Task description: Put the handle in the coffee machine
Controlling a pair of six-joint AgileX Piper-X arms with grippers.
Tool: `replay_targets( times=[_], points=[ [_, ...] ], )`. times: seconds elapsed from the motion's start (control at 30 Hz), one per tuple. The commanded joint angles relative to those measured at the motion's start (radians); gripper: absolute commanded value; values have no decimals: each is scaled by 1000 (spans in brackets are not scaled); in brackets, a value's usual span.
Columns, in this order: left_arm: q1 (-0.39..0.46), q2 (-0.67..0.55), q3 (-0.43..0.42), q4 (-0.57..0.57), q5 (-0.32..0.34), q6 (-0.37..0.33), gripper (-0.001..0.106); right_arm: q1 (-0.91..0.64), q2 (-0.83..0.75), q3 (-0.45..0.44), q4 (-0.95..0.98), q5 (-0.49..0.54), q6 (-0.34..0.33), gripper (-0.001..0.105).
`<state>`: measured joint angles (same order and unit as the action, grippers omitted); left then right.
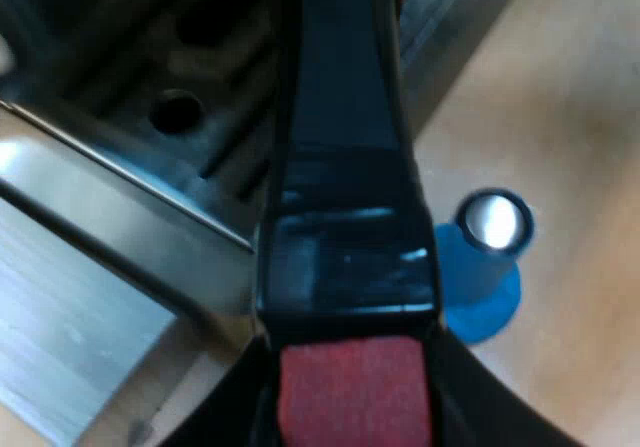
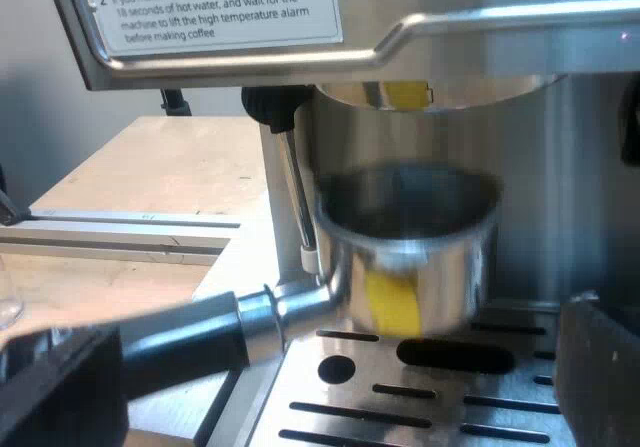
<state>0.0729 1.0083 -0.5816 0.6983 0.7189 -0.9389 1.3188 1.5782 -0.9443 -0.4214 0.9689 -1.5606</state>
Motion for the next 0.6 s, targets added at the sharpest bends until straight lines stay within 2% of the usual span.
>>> replay_targets(
  times=[0.03, 0.2, 0.6],
  points=[
    [1, -4, -17, -14, 46, 25, 0, 2, 0, -9, -9, 7, -15, 87],
    [1, 11, -35, -14, 82, 22, 0, 2, 0, -9, -9, 7, -15, 87],
    [1, 106, -157, 34, 81, 27, 0, 2, 0, -9, -9, 7, -15, 87]
  ],
)
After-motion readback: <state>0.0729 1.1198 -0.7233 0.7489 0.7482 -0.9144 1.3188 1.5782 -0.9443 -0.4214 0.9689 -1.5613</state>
